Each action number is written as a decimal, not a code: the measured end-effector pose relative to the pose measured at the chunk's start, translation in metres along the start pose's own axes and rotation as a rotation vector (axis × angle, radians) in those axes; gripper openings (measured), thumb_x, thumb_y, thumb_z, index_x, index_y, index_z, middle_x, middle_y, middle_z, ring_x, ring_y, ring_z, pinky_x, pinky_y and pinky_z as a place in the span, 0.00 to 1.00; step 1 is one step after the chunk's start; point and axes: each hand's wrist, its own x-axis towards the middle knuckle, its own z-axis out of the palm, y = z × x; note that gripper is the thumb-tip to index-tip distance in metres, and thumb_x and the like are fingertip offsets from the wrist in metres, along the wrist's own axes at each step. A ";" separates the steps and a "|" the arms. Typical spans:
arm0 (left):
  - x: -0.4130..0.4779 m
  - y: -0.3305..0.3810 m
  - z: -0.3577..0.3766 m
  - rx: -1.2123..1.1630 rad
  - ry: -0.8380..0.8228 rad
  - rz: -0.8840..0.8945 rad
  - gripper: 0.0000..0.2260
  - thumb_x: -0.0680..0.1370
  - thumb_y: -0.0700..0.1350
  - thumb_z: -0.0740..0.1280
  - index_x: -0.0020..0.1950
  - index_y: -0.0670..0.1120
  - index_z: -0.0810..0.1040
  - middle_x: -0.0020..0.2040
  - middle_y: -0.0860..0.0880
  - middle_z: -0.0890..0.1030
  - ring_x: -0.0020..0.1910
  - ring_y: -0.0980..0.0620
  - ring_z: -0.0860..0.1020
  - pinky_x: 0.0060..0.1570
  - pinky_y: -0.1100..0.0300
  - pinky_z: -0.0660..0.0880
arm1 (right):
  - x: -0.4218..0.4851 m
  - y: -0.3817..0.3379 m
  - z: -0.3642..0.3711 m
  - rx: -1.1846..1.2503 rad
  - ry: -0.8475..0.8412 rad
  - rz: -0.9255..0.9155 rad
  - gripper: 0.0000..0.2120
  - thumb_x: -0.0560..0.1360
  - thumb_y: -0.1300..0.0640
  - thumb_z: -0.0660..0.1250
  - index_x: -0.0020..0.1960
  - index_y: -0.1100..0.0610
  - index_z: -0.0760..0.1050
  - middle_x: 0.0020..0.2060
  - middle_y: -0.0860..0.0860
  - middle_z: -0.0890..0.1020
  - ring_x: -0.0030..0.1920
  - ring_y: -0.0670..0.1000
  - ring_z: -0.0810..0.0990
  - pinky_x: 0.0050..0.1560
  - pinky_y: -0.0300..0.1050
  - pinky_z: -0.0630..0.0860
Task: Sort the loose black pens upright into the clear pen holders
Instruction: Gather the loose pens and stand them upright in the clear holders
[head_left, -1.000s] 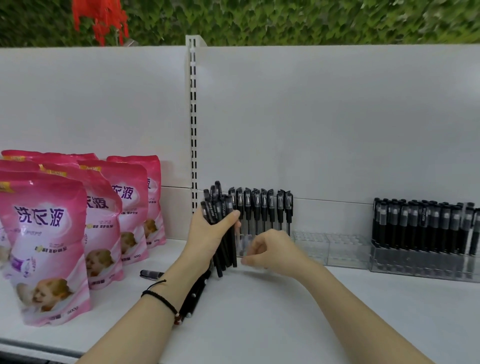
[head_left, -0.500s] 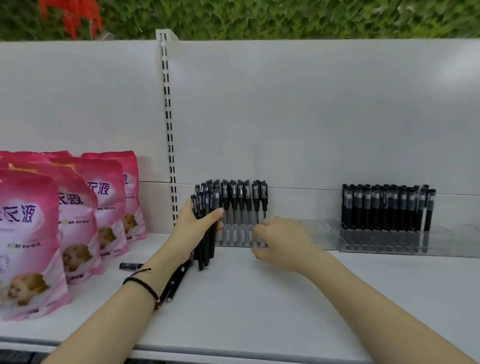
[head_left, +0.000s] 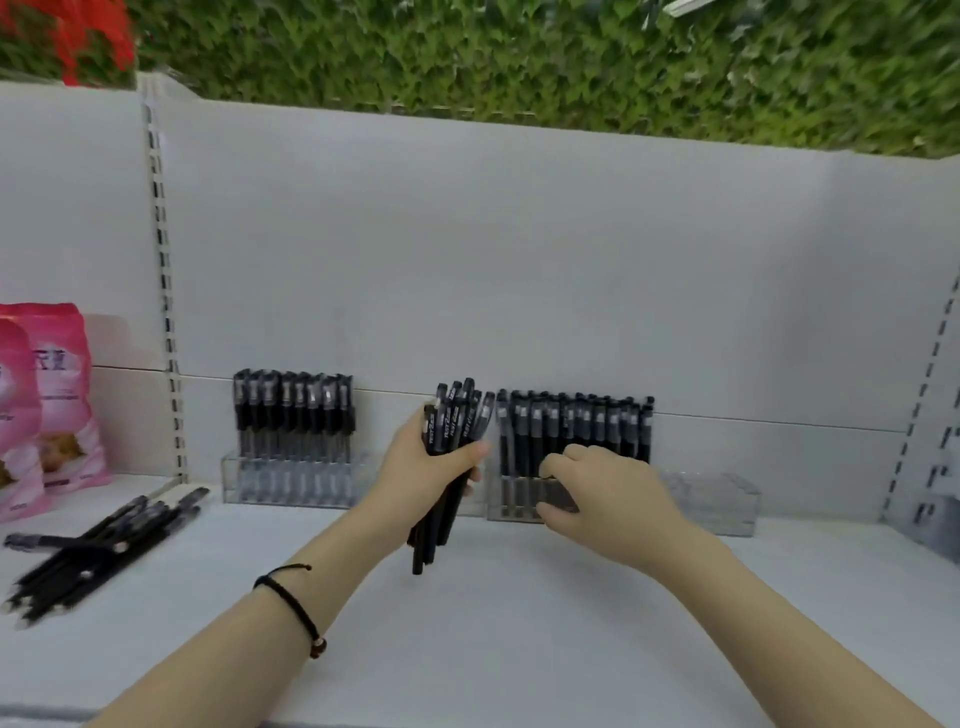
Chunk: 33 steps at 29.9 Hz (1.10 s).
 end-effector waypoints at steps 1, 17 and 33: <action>-0.001 0.001 0.021 -0.021 -0.008 -0.017 0.09 0.74 0.40 0.73 0.49 0.43 0.74 0.33 0.45 0.82 0.29 0.51 0.79 0.33 0.60 0.79 | -0.010 0.021 -0.004 -0.002 -0.009 0.015 0.15 0.78 0.42 0.57 0.59 0.50 0.71 0.49 0.45 0.75 0.50 0.48 0.74 0.34 0.42 0.64; 0.029 0.009 0.187 -0.149 0.040 -0.087 0.23 0.74 0.44 0.73 0.65 0.40 0.70 0.42 0.45 0.86 0.42 0.44 0.84 0.45 0.51 0.82 | -0.012 0.161 -0.004 0.867 0.137 0.363 0.11 0.78 0.48 0.62 0.43 0.51 0.79 0.40 0.47 0.83 0.39 0.47 0.82 0.43 0.47 0.79; 0.035 -0.004 0.186 -0.175 0.029 -0.045 0.10 0.75 0.40 0.72 0.55 0.43 0.77 0.43 0.44 0.86 0.41 0.45 0.85 0.41 0.52 0.82 | -0.004 0.151 0.005 1.345 0.163 0.386 0.07 0.77 0.56 0.68 0.43 0.59 0.80 0.33 0.50 0.80 0.30 0.46 0.73 0.26 0.34 0.66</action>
